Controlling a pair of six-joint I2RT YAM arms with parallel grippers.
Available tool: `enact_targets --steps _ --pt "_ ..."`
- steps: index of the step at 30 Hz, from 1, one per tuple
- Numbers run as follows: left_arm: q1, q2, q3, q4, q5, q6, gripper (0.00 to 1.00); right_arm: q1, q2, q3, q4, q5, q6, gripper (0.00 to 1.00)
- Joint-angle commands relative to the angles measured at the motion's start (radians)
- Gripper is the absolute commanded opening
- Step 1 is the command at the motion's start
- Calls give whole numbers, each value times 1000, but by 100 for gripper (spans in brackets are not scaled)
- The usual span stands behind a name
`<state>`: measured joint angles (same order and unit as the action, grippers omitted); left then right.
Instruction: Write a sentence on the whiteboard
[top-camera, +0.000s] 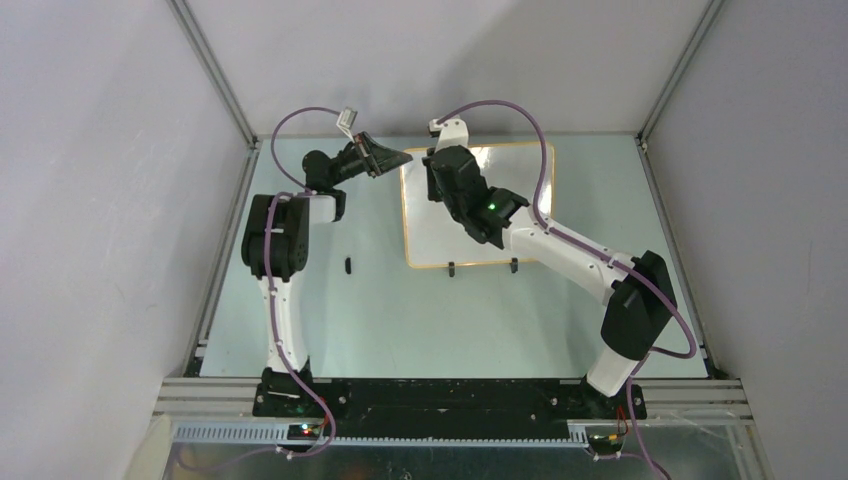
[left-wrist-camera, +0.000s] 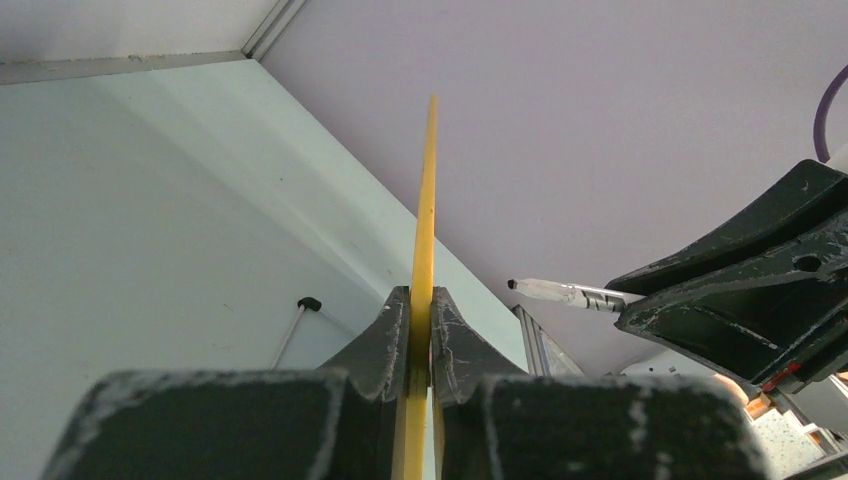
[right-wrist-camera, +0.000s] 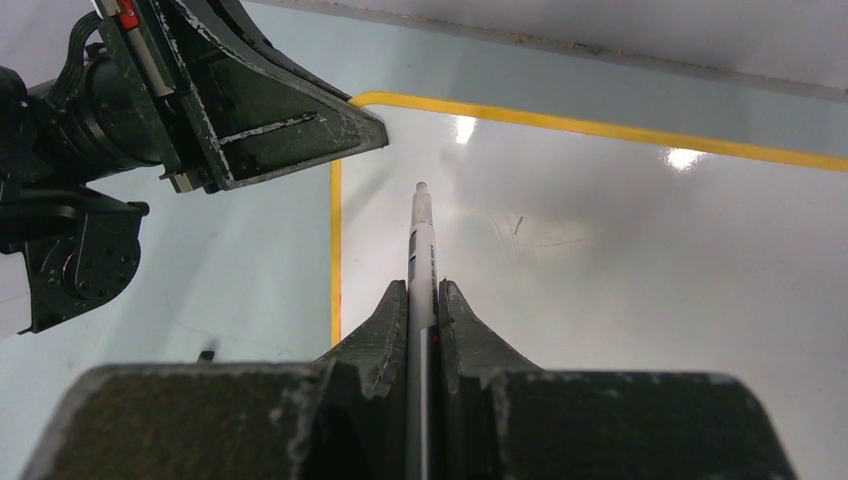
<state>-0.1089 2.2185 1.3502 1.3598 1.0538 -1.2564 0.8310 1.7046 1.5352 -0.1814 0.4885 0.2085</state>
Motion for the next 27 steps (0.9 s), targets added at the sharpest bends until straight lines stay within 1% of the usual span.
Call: enact_targets --steps 1,9,13,27 --pt "7 0 28 35 0 -2 0 15 -11 23 27 7 -2 0" --pt "9 -4 19 42 -3 -4 0 23 11 44 17 2 -6 0" --pt "10 -4 17 54 -3 -11 0 21 41 90 -14 6 -7 0" --pt "11 -4 17 65 -2 -22 0 13 113 176 -46 7 -22 0"
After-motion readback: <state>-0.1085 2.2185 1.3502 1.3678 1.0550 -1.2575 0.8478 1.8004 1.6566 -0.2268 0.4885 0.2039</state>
